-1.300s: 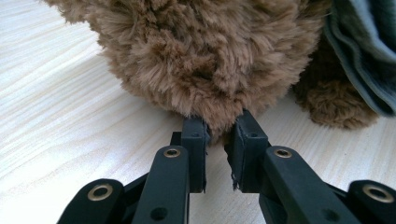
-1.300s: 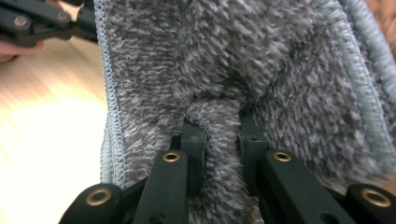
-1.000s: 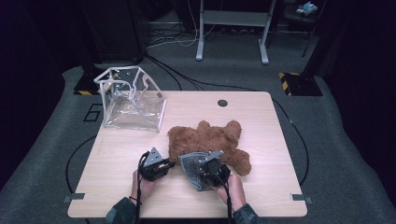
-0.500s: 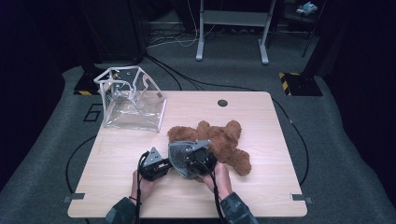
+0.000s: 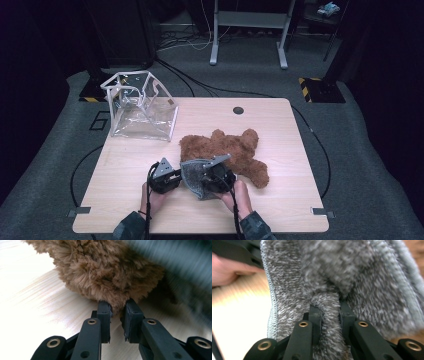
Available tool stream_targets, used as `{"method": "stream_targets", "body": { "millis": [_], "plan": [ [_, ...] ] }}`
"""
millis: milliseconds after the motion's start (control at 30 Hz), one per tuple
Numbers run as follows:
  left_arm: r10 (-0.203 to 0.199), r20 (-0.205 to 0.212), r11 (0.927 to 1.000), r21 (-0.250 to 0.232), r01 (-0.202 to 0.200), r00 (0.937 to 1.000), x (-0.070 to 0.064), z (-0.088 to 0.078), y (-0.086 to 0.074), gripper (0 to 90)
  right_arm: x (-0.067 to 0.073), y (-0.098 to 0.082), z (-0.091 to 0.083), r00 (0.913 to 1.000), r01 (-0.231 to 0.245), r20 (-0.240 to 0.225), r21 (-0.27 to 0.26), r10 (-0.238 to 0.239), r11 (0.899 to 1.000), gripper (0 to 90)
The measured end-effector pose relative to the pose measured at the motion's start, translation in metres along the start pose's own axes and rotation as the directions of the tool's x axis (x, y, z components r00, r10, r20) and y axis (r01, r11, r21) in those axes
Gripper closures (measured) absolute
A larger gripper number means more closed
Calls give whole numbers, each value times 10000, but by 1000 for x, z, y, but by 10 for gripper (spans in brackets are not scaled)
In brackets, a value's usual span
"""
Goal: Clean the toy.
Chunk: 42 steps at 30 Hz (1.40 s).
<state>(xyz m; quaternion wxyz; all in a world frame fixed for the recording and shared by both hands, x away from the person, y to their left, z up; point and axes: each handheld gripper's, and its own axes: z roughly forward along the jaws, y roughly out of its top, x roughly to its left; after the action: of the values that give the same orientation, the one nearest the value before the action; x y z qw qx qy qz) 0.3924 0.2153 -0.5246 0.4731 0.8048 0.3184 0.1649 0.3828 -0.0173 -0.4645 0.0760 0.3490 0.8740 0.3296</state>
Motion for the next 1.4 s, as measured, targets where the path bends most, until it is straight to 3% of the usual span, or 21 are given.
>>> {"method": "stream_targets", "body": {
  "millis": [133,233,267,400,567,600,667,800,933,967,1067,1133,1200,1233,1267,1400],
  "plan": [
    [-38,-83,10000,-80,37,10000,0,0,0,762,-10,-5,-30,9985,-350,383,-747,379,9966,770],
    [-118,-54,9999,-58,117,9999,0,0,0,730,-17,-9,-43,9960,-420,742,-924,490,9948,770],
    [-109,-140,9999,-23,109,9998,0,0,0,720,-26,-16,-55,9910,-670,1079,-1156,796,9910,770],
    [-97,-333,10000,-15,97,9994,0,1,0,701,-42,-29,-75,9762,-1096,1706,-1458,1341,9832,770],
    [-156,-377,9998,123,161,9992,1,0,0,661,-65,-49,-100,9402,-1517,2761,-1845,1993,9711,770],
    [-206,-439,9997,139,212,9988,1,0,0,639,-70,-53,-103,9265,-1720,3020,-1913,2247,9663,770],
    [-353,-479,9993,117,359,9982,2,0,0,595,-81,-63,-110,9095,-1993,3258,-2037,2583,9585,770],
    [-570,-617,9983,116,578,9965,2,-3,0,478,-100,-78,-115,8624,-2423,4004,-2103,3096,9471,770],
    [-692,-580,9975,101,699,9959,0,-8,1,340,-112,-88,-118,8377,-2752,4225,-2206,3460,9357,771],
    [-573,-615,9982,164,584,9965,-1,-10,2,304,-115,-90,-120,8357,-2690,4333,-2127,3374,9394,770],
    [-235,-582,9994,223,249,9980,-8,-15,6,236,-120,-94,-122,8142,-2926,4505,-2267,3663,9290,770],
    [-107,-481,9998,135,114,9988,-13,-19,10,211,-124,-97,-124,8100,-2960,4540,-2301,3712,9271,770],
    [-83,-245,9999,87,86,9997,-20,-21,13,203,-127,-99,-124,7995,-3048,4623,-2379,3835,9222,770],
    [-83,-245,9999,87,86,9997,-20,-21,13,194,-127,-99,-124,7995,-3048,4623,-2379,3835,9222,770],
    [-39,-169,10000,51,40,9998,-24,-21,15,189,-130,-102,-123,7926,-3205,4625,-2383,3973,9168,770],
    [-50,128,9999,123,49,9999,-32,-17,16,175,-132,-104,-121,7893,-3247,4663,-2349,3994,9162,770]
  ]
}}
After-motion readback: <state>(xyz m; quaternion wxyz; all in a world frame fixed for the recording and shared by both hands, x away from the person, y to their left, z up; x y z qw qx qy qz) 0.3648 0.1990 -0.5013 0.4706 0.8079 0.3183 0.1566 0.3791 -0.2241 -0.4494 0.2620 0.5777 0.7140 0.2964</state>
